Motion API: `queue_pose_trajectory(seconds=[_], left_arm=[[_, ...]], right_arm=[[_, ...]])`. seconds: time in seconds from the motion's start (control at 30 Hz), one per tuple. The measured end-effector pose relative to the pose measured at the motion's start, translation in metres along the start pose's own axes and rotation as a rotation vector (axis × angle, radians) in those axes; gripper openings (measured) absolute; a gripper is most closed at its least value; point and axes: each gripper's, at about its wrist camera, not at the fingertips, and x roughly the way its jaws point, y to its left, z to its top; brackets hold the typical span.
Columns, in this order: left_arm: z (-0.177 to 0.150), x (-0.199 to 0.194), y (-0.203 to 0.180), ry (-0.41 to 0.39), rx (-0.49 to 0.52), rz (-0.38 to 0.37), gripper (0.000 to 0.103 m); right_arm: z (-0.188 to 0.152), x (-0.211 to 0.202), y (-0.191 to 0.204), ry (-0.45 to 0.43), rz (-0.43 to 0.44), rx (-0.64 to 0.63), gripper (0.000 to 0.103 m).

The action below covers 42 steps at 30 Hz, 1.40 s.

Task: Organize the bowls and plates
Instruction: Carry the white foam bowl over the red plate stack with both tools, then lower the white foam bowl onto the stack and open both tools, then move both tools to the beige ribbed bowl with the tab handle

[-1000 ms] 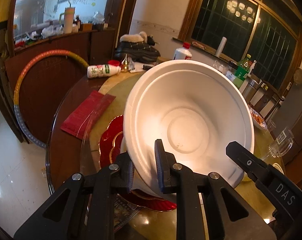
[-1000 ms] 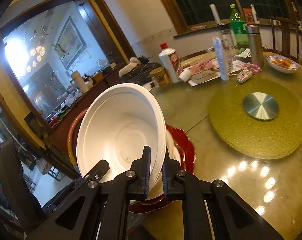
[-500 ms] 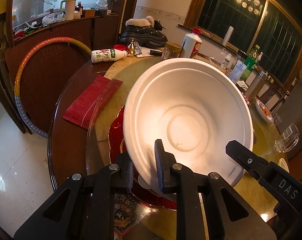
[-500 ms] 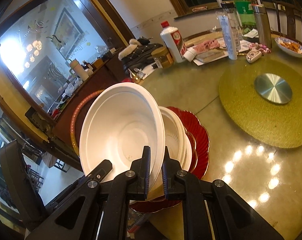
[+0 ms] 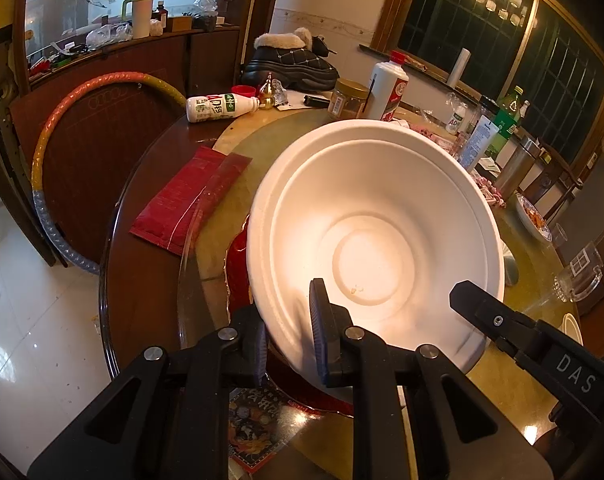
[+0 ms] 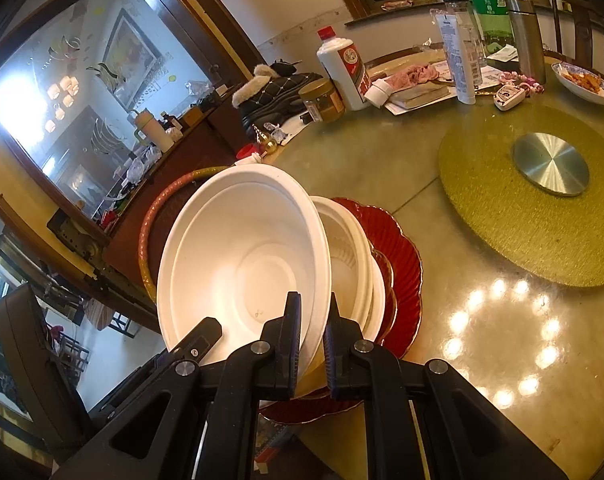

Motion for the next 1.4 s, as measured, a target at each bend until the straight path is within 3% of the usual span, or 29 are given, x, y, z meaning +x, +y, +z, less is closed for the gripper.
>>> queue_pose_trajectory(seconds=[0.9, 0.97, 1.03, 1.1, 1.27, 1.37, 1.4], left_arm=[[0.013, 0.005, 0.001, 0.02, -0.02, 0.006, 0.017], [0.015, 0.004, 0.003, 0.012, -0.029, 0.015, 0.023], [0.016, 0.004, 0.005, 0.008, -0.055, 0.016, 0.049], [0.016, 0.006, 0.009, 0.004, -0.09, 0.006, 0.066], [0.017, -0.003, 0.019, -0.019, -0.152, 0.0, 0.067], [0.015, -0.03, 0.035, -0.147, -0.275, -0.002, 0.067], [0.014, -0.04, 0.038, -0.198, -0.305, 0.007, 0.072]], right_arm=[[0.009, 0.005, -0.004, 0.025, 0.012, 0.056, 0.014], [0.01, 0.004, -0.004, 0.023, 0.015, 0.056, 0.015], [0.011, 0.002, -0.005, 0.015, 0.012, 0.061, 0.023], [0.012, 0.001, -0.007, 0.001, 0.016, 0.063, 0.03], [0.013, -0.002, -0.008, -0.016, 0.032, 0.056, 0.036], [0.013, -0.015, -0.005, -0.089, 0.047, 0.04, 0.052], [0.012, -0.022, -0.002, -0.129, 0.036, 0.024, 0.064]])
